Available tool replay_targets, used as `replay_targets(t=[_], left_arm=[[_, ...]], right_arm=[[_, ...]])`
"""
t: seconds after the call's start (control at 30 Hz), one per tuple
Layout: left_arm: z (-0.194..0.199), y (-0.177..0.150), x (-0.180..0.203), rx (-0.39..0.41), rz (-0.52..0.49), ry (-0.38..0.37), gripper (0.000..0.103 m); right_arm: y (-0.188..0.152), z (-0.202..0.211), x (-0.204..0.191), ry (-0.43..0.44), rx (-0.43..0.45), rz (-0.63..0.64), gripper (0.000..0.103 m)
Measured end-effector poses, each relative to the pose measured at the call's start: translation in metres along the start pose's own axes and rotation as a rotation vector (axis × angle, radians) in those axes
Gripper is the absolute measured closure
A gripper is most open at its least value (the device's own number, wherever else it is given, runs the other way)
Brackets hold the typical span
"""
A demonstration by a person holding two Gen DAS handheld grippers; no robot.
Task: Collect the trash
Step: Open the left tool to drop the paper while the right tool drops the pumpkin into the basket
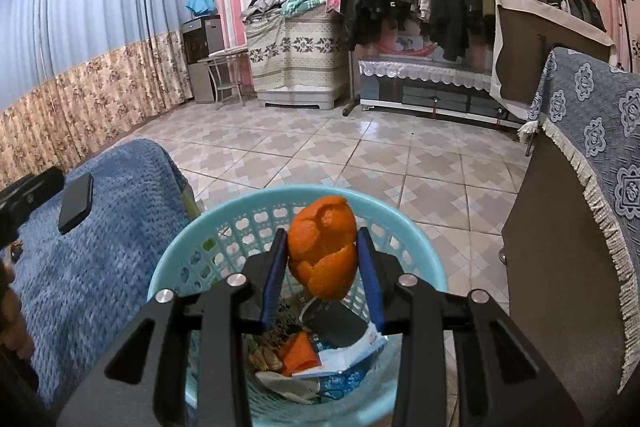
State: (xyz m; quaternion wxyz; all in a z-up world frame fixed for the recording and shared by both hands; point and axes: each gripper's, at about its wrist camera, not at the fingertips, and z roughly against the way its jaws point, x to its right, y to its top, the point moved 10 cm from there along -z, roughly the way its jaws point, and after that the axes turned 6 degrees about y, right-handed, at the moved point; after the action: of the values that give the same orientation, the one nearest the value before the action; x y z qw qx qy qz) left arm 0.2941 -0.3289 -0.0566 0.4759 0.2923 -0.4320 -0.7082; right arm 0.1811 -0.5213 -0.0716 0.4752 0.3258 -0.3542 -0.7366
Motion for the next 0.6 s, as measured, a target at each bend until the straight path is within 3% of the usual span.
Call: replay_targets(t=[0.17, 0.2, 0.3, 0.33, 0.43, 0.6], left_arm=[[0.007, -0.001, -0.008, 0.011, -0.007, 0.018, 0.006], [0.01, 0.0, -0.011, 0.014, -0.008, 0.022, 0.006], [0.014, 0.003, -0.017, 0.021, 0.001, 0.028, 0.006], [0.016, 0.004, -0.02, 0.023, 0.007, 0.03, 0.005], [0.021, 0.007, -0.026, 0.028, 0.017, 0.037, 0.005], [0.033, 0.013, -0.04, 0.042, 0.035, 0.05, 0.005]], right_arm=[[0.005, -0.009, -0.006, 0.002, -0.001, -0.013, 0.065], [0.006, -0.009, -0.008, 0.002, 0.0, -0.011, 0.06], [0.011, -0.004, -0.013, -0.01, 0.024, -0.001, 0.027], [0.013, -0.001, -0.015, -0.012, 0.037, 0.002, 0.022], [0.019, 0.006, -0.018, -0.017, 0.049, 0.016, 0.012], [0.026, 0.015, -0.027, -0.024, 0.057, 0.038, 0.005]])
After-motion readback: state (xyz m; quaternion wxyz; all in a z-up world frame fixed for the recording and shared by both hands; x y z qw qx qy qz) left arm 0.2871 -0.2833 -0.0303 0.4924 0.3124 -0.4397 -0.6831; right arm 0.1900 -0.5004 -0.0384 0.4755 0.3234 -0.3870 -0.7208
